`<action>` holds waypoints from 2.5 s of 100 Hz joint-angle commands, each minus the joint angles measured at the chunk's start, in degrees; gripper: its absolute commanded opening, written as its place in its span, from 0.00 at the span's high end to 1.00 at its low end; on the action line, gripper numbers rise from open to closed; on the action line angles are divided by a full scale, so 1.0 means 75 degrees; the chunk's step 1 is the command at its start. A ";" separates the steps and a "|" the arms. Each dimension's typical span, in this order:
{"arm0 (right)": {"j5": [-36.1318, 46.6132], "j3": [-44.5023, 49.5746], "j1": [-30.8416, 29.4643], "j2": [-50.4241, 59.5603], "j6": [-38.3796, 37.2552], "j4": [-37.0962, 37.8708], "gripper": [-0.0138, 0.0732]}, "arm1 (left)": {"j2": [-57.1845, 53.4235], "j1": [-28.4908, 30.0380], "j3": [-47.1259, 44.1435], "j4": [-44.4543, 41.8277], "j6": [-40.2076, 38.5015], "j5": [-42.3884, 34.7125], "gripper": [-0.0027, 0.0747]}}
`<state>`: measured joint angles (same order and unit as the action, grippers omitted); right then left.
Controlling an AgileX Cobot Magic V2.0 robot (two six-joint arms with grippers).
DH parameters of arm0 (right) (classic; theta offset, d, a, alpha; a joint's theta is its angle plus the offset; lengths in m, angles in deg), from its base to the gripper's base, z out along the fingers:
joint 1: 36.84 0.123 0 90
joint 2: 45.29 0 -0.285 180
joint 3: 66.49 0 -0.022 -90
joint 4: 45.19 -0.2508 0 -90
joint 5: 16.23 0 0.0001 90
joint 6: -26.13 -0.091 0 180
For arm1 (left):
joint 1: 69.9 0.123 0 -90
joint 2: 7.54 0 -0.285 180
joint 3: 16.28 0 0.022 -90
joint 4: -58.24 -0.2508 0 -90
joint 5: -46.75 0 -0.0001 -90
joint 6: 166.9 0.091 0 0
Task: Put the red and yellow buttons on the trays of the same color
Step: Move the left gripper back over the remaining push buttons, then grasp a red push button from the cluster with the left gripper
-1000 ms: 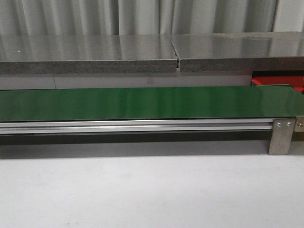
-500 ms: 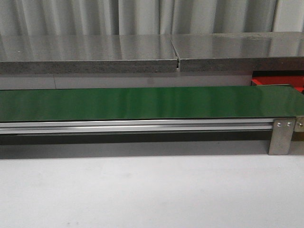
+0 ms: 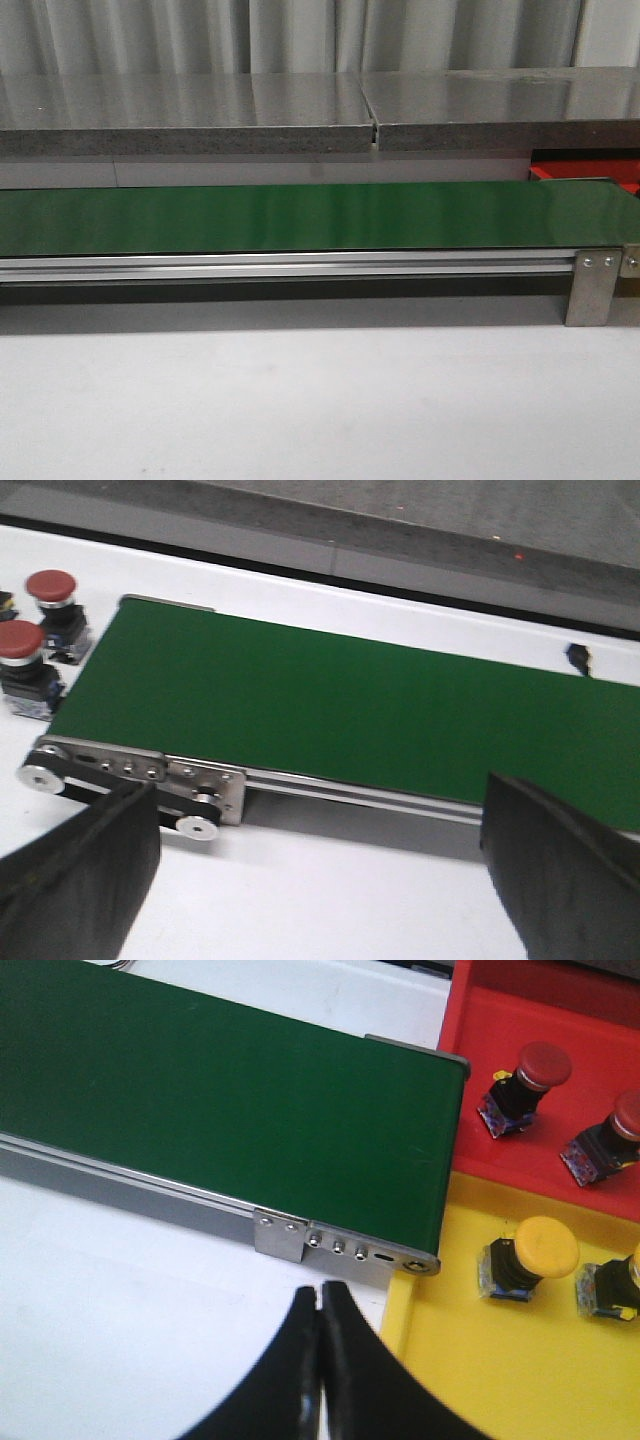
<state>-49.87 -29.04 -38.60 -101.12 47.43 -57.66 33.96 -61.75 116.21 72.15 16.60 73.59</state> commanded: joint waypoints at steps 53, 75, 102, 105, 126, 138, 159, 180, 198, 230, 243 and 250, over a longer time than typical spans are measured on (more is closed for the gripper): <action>0.0440 -0.0202 0.0008 0.0057 0.0046 -0.0077 0.92 | 0.6093 0.2016 0.4436 0.0478 -0.0230 0.0085 0.16; 0.0440 -0.0202 0.0008 0.0057 0.0046 -0.0077 0.92 | 0.7189 0.2586 0.5276 0.0600 -0.0235 0.0707 0.16; 0.0440 -0.0202 0.0008 0.0057 0.0046 -0.0077 0.92 | 0.7794 0.3168 0.5327 0.1018 -0.0235 0.0709 0.16; 0.0440 -0.0202 0.0008 0.0057 0.0046 -0.0077 0.92 | 0.7865 0.3182 0.5327 0.1033 -0.0235 0.0695 0.16; 0.0440 -0.0202 0.0008 0.0057 0.0046 -0.0077 0.92 | 0.8487 0.3199 0.5647 0.1034 -0.0235 0.0746 0.16; 0.0440 -0.0202 0.0008 0.0057 0.0046 -0.0077 0.92 | 0.8874 0.3199 0.6182 0.1048 -0.0235 0.1117 0.16; 0.0440 -0.0202 0.0008 0.0057 0.0046 -0.0077 0.92 | 0.9506 0.3199 0.7015 0.1048 -0.0235 0.1589 0.16; 0.0440 -0.0202 0.0008 0.0057 0.0046 -0.0077 0.92 | 1.0024 0.3199 0.7608 0.1077 -0.0235 0.1790 0.16; 0.0440 -0.0202 0.0008 0.0057 0.0046 -0.0077 0.92 | 1.0463 0.3199 0.7957 0.1090 -0.0235 0.1928 0.16; 0.0440 -0.0202 0.0008 0.0057 0.0046 -0.0077 0.92 | 1.0945 0.3199 0.8049 0.1122 -0.0235 0.1783 0.16; 0.0440 -0.0202 0.0008 0.0057 0.0046 -0.0077 0.92 | 1.1070 0.3199 0.8049 0.1140 -0.0235 0.1768 0.16; 0.0440 -0.0202 0.0008 0.0057 0.0046 -0.0077 0.92 | 1.1097 0.3199 0.8049 0.1140 -0.0235 0.1768 0.17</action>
<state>-49.87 -29.04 -38.60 -101.12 47.43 -57.66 120.06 -37.93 174.83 79.26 15.40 88.70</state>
